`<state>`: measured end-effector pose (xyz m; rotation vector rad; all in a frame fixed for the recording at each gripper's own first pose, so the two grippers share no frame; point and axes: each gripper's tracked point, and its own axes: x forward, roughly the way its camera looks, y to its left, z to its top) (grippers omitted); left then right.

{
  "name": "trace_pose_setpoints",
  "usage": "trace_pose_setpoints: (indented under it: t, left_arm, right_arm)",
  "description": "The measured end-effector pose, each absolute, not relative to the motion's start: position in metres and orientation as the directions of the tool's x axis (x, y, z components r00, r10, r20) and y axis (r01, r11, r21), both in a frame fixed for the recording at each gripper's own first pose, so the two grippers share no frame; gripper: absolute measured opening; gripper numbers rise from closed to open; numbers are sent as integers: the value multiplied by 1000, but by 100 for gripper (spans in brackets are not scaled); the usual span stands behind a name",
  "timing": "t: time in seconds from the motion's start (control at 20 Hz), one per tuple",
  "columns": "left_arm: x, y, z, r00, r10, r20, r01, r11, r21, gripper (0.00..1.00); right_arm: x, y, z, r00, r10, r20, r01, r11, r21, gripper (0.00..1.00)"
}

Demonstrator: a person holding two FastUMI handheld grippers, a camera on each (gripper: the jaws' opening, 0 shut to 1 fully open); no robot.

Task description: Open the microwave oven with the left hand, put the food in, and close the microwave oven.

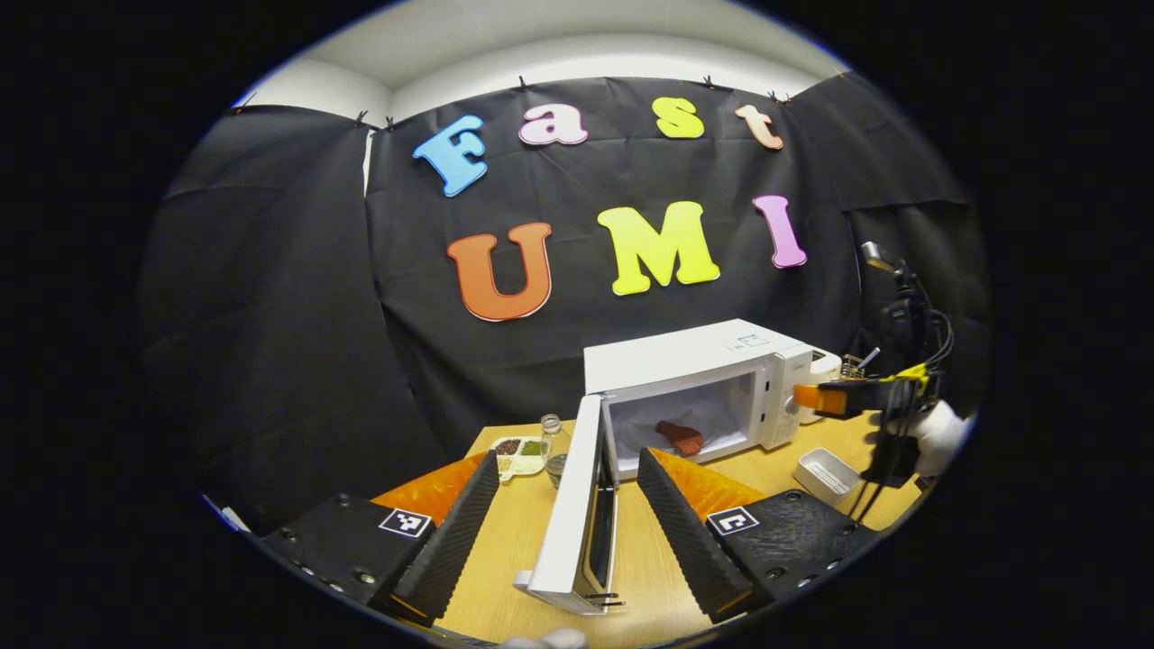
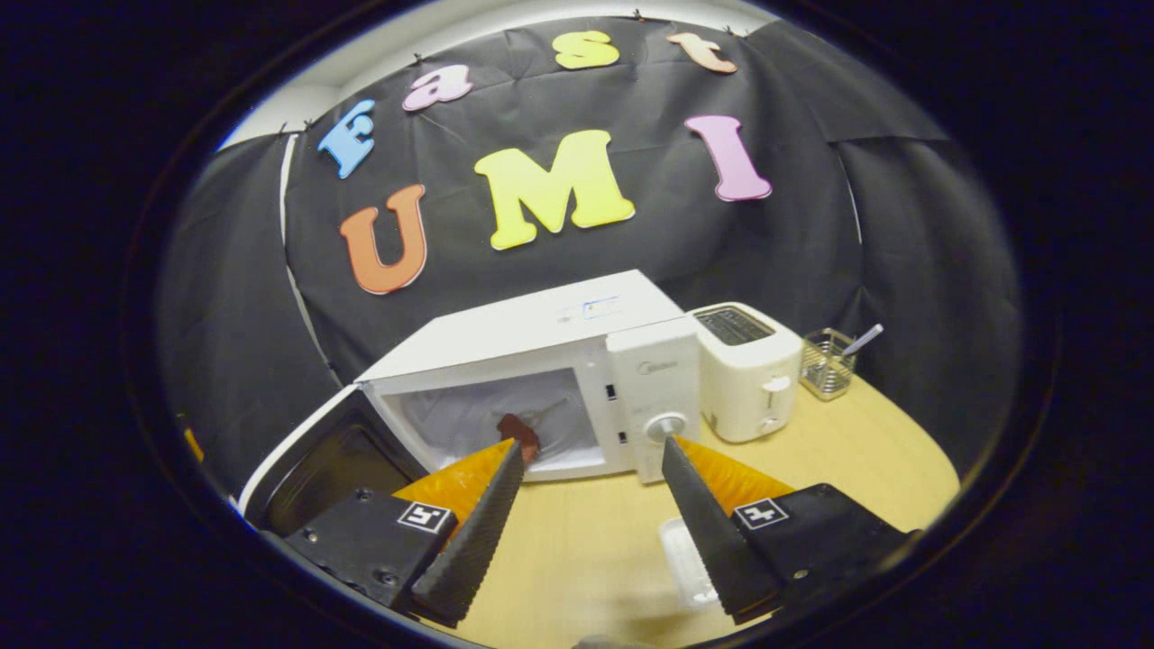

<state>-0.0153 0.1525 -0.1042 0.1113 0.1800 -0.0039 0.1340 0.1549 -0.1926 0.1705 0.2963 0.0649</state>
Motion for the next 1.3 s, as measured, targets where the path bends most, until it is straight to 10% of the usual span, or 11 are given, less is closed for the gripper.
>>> trace_pose_setpoints:
  t: [0.45,0.5,0.7,0.75,1.3]
  left_arm:
    - [-19,214,-142,974,133,-183,-124,991,56,87]
    - [-17,216,-145,974,131,-183,-125,991,44,90]
    - [-19,246,-172,962,191,-197,-180,981,72,29]
    - [-7,255,-187,957,190,-221,-178,981,72,0]
    - [-20,249,-269,940,120,-320,-124,992,7,0]
  right_arm:
    - [48,25,-132,948,-86,-306,116,990,83,89]
    - [42,16,-128,948,-105,-302,134,988,78,100]
    - [25,0,-118,946,-127,-298,161,982,93,100]
    - [21,0,-118,946,-124,-300,161,982,102,100]
    - [0,4,-141,926,-109,-362,151,984,92,100]
